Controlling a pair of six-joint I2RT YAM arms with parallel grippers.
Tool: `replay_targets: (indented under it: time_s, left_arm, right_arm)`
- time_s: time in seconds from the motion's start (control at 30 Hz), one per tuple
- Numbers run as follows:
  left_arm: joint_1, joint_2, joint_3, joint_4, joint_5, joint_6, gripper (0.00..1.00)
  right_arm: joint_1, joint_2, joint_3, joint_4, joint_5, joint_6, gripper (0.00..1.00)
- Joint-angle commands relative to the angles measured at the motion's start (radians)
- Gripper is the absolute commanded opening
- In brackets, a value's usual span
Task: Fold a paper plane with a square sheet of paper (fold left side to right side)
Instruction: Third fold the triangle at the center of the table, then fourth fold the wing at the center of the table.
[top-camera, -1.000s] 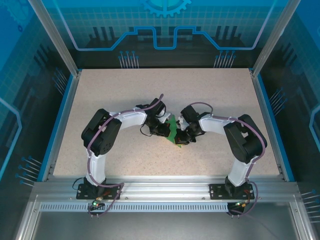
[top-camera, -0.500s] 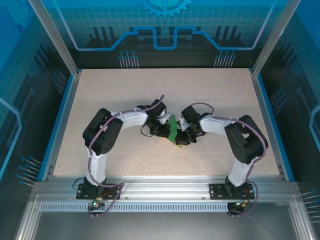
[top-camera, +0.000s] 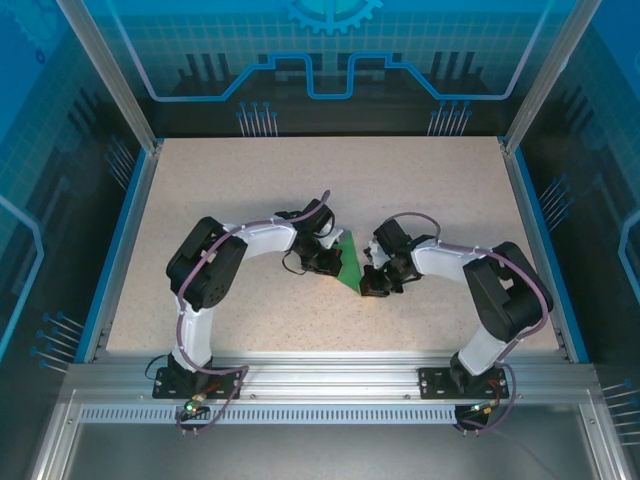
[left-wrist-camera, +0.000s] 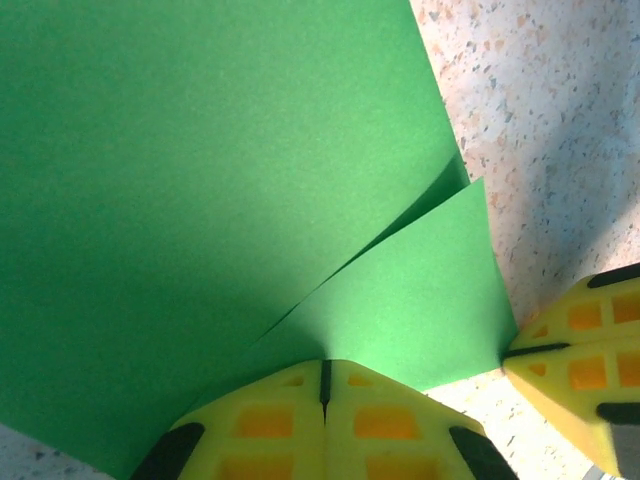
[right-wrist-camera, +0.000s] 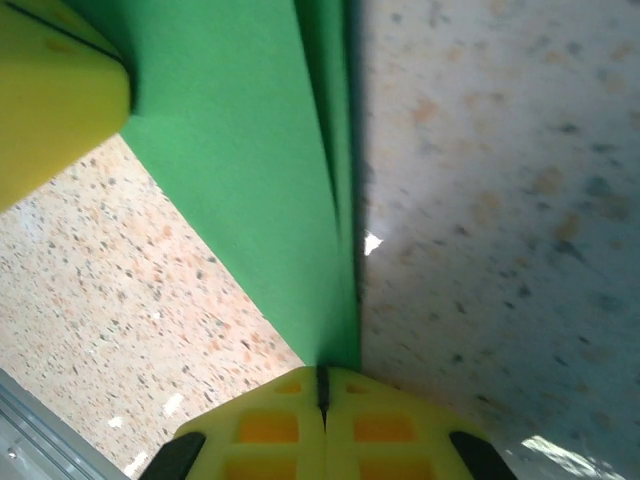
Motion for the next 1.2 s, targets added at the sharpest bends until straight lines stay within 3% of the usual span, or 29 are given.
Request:
replay_targets:
  time_s: [0.0, 0.2, 0.4, 0.6, 0.7, 0.97, 1.17]
  left_arm:
    - [0.015, 0.037, 0.005, -0.037, -0.098, 0.021, 0.01]
    - [0.016, -0.035, 0.05, -0.037, -0.011, -0.004, 0.11]
    - [0.06, -0.166, 0.025, -0.005, 0.047, -0.066, 0.33]
    - [0.178, -0.283, -0.119, 0.037, 0.039, -0.201, 0.46]
    - [0.222, -0.312, -0.183, 0.061, 0.042, -0.266, 0.5]
    - [0.233, -0.283, -0.225, 0.103, 0.098, -0.347, 0.59]
    - [0.228, -0.241, -0.217, 0.131, 0.136, -0.373, 0.59]
  right_arm:
    - [-0.035, -0.009, -0.064, -0.208, 0.082, -0.012, 0.0]
    - [-0.044, -0.123, -0.026, -0.144, 0.04, -0.072, 0.0]
    - [-0.054, -0.178, 0.043, -0.09, 0.053, -0.197, 0.17]
    - [-0.059, -0.123, 0.067, 0.051, 0.006, -0.269, 0.41]
    - [-0.063, -0.06, 0.115, 0.102, 0.011, -0.295, 0.48]
    - [-0.088, 0.104, 0.2, 0.151, -0.066, -0.317, 0.48]
    - [-0.1, 0.144, 0.201, 0.177, -0.118, -0.295, 0.32]
